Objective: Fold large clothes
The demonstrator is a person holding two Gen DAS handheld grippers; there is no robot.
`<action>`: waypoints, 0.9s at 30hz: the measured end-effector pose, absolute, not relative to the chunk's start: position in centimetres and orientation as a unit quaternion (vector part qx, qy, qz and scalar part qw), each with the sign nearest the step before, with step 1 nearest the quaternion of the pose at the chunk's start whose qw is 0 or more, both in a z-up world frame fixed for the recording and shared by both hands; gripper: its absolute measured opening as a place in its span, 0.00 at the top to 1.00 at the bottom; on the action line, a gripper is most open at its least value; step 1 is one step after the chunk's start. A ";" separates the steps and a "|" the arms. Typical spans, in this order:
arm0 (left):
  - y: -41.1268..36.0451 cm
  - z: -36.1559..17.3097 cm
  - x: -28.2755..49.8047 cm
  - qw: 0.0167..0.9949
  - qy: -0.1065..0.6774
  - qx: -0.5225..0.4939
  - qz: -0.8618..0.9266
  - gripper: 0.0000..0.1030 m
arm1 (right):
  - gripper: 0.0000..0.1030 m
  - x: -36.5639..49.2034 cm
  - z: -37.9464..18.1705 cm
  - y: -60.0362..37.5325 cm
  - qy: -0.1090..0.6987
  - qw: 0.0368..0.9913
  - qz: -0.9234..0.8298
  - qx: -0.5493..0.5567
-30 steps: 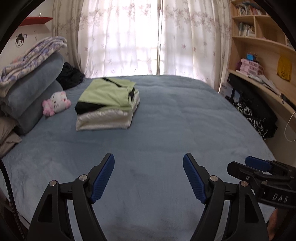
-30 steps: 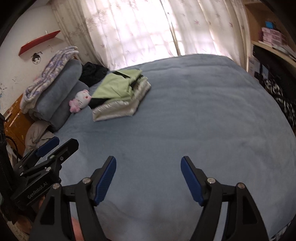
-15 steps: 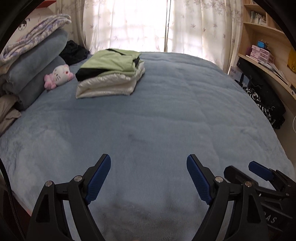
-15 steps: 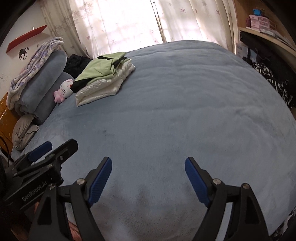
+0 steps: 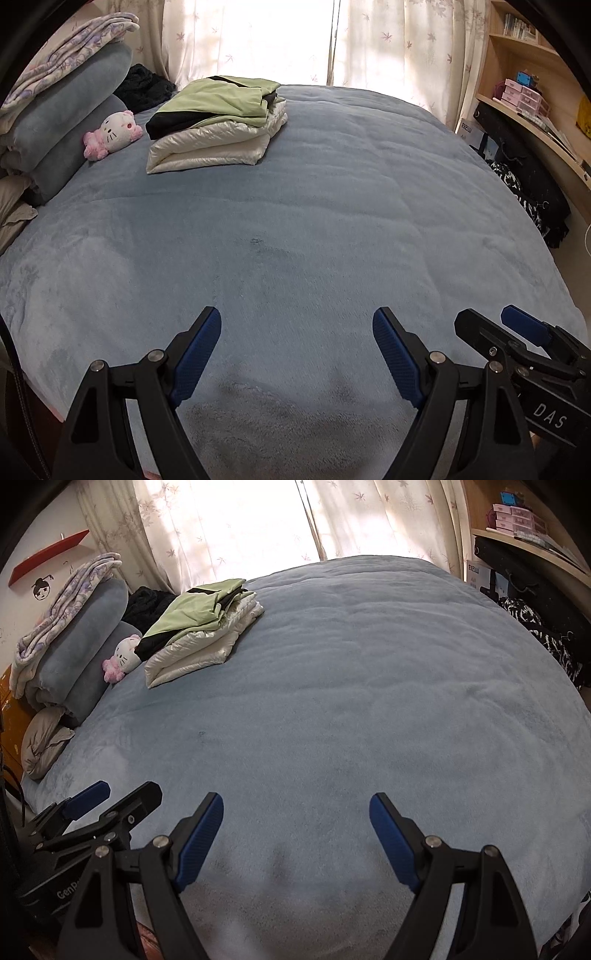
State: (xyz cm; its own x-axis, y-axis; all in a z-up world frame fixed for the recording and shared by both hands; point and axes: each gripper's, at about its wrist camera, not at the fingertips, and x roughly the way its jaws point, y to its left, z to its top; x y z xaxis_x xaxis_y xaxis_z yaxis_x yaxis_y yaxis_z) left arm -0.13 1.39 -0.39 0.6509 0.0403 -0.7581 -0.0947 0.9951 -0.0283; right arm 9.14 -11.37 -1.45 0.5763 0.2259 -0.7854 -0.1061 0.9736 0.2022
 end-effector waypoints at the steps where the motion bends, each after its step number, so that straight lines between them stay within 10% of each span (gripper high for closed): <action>1: 1.4 -0.4 0.0 0.908 0.416 -0.033 0.037 0.20 | 0.20 9.1 -1.5 -11.4 0.450 0.885 0.094 0.067; 27: 0.9 0.2 -0.8 0.910 0.411 -0.032 0.042 0.20 | 0.21 8.5 -1.0 -12.0 0.441 0.890 0.094 0.071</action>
